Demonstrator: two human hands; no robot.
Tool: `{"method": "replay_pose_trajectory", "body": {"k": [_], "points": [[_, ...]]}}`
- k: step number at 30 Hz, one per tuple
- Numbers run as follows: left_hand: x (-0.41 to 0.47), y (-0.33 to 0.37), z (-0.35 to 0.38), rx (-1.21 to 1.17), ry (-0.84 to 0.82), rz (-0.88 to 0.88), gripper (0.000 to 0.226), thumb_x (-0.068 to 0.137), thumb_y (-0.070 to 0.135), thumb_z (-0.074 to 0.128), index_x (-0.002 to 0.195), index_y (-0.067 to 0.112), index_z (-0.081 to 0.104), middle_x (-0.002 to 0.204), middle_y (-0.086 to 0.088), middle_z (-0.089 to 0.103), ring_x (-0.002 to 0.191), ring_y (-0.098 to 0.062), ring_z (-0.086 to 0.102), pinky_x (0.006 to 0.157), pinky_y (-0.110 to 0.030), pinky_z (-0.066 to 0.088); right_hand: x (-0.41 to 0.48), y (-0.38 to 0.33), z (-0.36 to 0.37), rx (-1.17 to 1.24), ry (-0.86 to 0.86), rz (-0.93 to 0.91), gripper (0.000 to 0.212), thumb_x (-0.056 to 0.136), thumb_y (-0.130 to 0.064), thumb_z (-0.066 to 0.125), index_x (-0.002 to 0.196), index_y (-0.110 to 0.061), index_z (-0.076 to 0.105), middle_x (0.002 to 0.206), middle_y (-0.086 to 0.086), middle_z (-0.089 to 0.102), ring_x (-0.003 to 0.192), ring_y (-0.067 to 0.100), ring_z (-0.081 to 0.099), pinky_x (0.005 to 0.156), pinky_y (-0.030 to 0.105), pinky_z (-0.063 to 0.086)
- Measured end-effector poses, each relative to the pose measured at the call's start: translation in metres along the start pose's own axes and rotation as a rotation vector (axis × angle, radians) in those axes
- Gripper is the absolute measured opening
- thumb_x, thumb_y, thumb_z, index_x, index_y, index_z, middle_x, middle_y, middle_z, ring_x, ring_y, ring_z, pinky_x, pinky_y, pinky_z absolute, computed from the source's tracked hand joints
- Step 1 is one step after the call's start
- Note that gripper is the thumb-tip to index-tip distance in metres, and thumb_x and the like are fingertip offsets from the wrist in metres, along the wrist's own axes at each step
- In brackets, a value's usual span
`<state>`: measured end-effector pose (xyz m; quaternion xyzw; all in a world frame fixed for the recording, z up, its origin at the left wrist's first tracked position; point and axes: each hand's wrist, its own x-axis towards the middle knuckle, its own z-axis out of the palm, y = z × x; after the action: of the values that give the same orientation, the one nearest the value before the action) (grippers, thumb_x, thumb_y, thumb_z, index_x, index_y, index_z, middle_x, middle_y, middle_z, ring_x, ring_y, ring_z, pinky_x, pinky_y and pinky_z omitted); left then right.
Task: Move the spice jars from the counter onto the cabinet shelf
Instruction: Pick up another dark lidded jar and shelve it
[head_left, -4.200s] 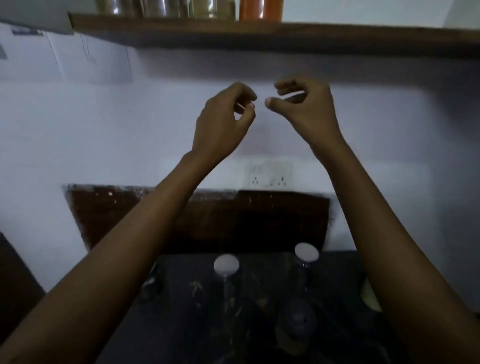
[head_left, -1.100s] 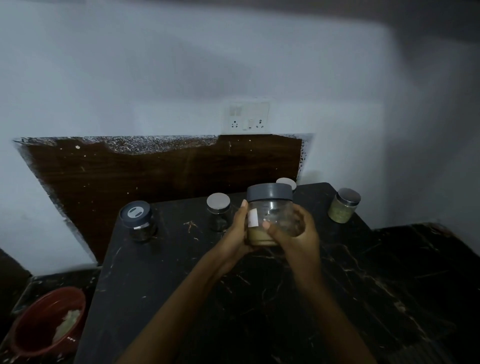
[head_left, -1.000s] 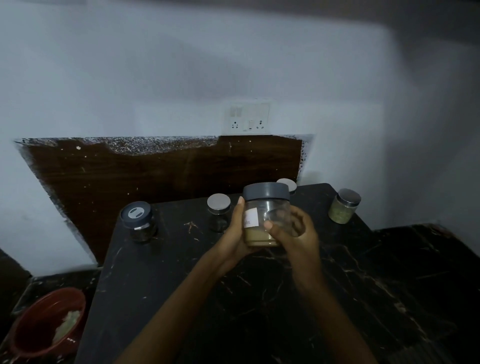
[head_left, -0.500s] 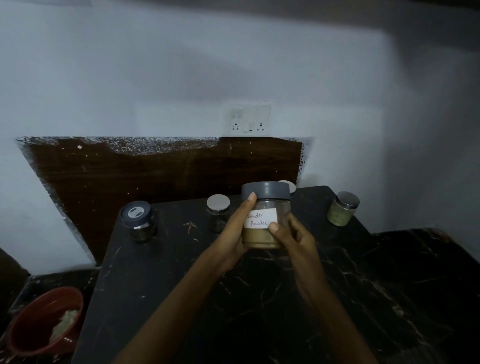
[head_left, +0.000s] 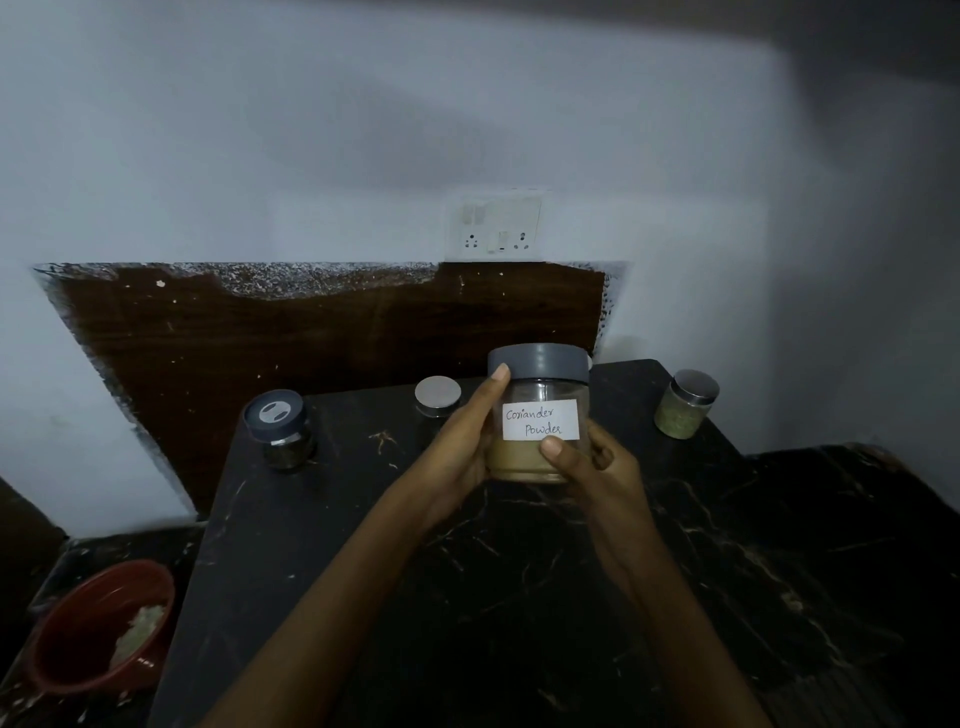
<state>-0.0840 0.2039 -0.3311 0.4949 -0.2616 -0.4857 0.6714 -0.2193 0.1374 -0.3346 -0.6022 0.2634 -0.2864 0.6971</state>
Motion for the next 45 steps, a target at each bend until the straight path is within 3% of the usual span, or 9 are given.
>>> {"method": "replay_pose_trajectory", "body": {"k": [5,10,14,17,21,24,31,40,45], "points": [[-0.005,0.005,0.000,0.016,-0.014,-0.002,0.053,0.076,0.055,0.051,0.120,0.025,0.055,0.115,-0.010,0.068,0.108,-0.023,0.065,0.092,-0.043,0.052,-0.002,0.000,-0.001,0.014,-0.019,0.015,0.078,0.051,-0.042,0.078,0.122,-0.020,0.056,0.109,-0.001,0.070,0.101,0.015,0.066,0.087,0.033,0.053],[-0.010,0.012,0.006,0.032,0.000,0.011,0.051,0.076,0.055,0.052,0.117,0.025,0.058,0.115,-0.009,0.068,0.109,-0.023,0.064,0.094,-0.045,0.051,-0.001,-0.003,-0.002,0.005,-0.050,-0.006,0.065,0.054,-0.039,0.077,0.115,-0.026,0.058,0.105,-0.007,0.071,0.101,0.013,0.066,0.083,0.028,0.054],[-0.009,0.027,0.009,0.080,0.000,0.046,0.041,0.080,0.051,0.051,0.111,0.027,0.061,0.110,-0.006,0.071,0.108,-0.022,0.065,0.093,-0.044,0.051,0.003,-0.014,-0.005,-0.010,-0.062,-0.019,0.075,0.053,-0.045,0.076,0.122,-0.025,0.055,0.112,-0.003,0.069,0.104,0.014,0.065,0.089,0.033,0.052],[-0.007,0.046,0.013,0.173,-0.022,0.086,0.036,0.081,0.051,0.048,0.108,0.031,0.061,0.105,-0.001,0.072,0.103,-0.017,0.067,0.088,-0.038,0.055,0.012,-0.031,-0.008,-0.055,-0.087,-0.057,0.058,0.064,-0.037,0.081,0.116,-0.029,0.057,0.108,-0.008,0.070,0.102,0.009,0.065,0.080,0.023,0.054],[0.002,0.086,0.022,0.333,-0.045,0.156,0.043,0.081,0.055,0.047,0.113,0.030,0.061,0.109,0.002,0.071,0.104,-0.014,0.066,0.087,-0.034,0.054,0.031,-0.069,-0.013,-0.071,-0.115,-0.127,0.050,0.061,-0.028,0.072,0.109,-0.028,0.059,0.103,-0.008,0.071,0.097,0.006,0.066,0.073,0.018,0.054],[0.015,0.130,0.035,0.454,-0.050,0.235,0.058,0.075,0.061,0.051,0.115,0.022,0.064,0.109,0.000,0.071,0.105,-0.017,0.066,0.096,-0.039,0.050,0.052,-0.108,-0.015,-0.069,-0.148,-0.220,0.058,0.057,-0.026,0.084,0.111,-0.022,0.061,0.102,-0.005,0.072,0.097,0.009,0.067,0.073,0.020,0.054],[0.046,0.250,0.077,0.751,0.003,0.432,0.054,0.086,0.061,0.043,0.120,0.023,0.060,0.119,0.002,0.064,0.105,-0.015,0.061,0.087,-0.031,0.052,0.114,-0.214,-0.015,-0.078,-0.189,-0.475,0.067,0.057,-0.034,0.079,0.119,-0.013,0.061,0.114,0.004,0.068,0.107,0.021,0.064,0.091,0.037,0.051],[0.085,0.338,0.109,0.767,0.173,0.614,0.054,0.083,0.062,0.053,0.115,0.020,0.063,0.114,0.001,0.067,0.101,-0.016,0.064,0.085,-0.036,0.055,0.177,-0.309,-0.015,-0.028,-0.203,-0.624,0.051,0.065,-0.019,0.075,0.113,-0.005,0.063,0.105,0.009,0.070,0.089,0.017,0.068,0.074,0.028,0.054],[0.104,0.372,0.123,0.737,0.239,0.697,0.049,0.084,0.056,0.057,0.109,0.016,0.066,0.110,-0.003,0.069,0.094,-0.015,0.068,0.074,-0.029,0.058,0.209,-0.356,-0.011,-0.005,-0.245,-0.682,0.037,0.068,-0.018,0.071,0.103,-0.009,0.067,0.102,0.011,0.070,0.090,0.022,0.066,0.086,0.038,0.051]]}}
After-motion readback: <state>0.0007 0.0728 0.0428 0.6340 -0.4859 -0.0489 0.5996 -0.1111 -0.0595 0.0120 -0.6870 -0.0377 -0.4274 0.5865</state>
